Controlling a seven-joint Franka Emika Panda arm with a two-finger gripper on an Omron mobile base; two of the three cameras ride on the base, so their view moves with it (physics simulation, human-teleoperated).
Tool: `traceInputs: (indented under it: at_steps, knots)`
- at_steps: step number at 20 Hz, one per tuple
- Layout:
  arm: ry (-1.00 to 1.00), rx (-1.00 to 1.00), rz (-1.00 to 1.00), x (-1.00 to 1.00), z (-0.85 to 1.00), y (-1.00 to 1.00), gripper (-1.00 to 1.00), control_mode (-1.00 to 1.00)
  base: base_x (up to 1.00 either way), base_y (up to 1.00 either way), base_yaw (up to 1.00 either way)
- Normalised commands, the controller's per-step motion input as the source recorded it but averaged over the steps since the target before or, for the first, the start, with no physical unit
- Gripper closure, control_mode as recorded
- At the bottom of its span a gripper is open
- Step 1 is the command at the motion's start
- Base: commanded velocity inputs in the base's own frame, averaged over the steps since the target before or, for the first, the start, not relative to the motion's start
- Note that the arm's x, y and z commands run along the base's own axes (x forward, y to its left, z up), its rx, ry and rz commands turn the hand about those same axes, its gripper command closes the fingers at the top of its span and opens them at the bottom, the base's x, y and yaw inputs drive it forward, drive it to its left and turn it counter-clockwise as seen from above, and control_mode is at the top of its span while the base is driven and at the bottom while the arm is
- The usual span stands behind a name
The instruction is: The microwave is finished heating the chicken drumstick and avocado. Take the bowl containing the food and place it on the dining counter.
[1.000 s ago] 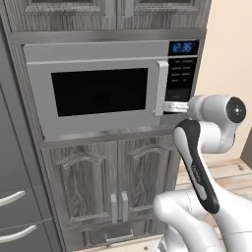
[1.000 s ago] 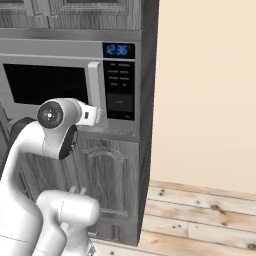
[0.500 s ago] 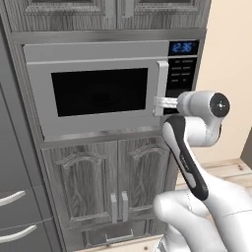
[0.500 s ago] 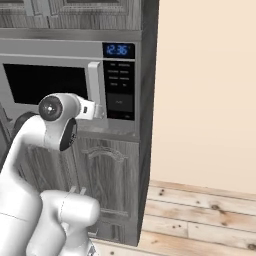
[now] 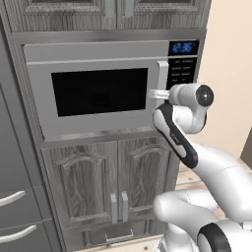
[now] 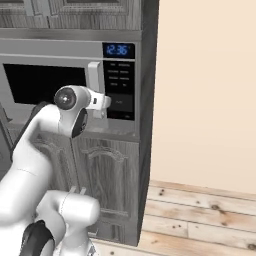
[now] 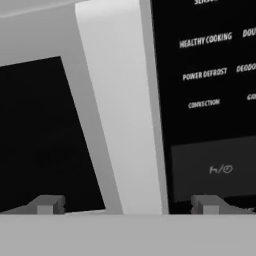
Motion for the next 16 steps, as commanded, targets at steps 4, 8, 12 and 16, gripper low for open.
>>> traceInputs:
  at_steps: [4,8,12,16]
  knots:
    - [0.00,0.00,0.00,0.67,0.00,0.00,-1.00,-1.00,0.00,0.00,0.00]
    - [0.00,0.00,0.01,0.64,0.00,0.00,-1.00,-1.00,0.00,0.00,0.00]
    - [0.00,0.00,0.00,0.55,0.00,0.00,-1.00,-1.00,0.00,0.00,0.00]
    - [0.00,0.00,0.01,0.58,0.00,0.00,-1.00,-1.00,0.00,0.00,0.00]
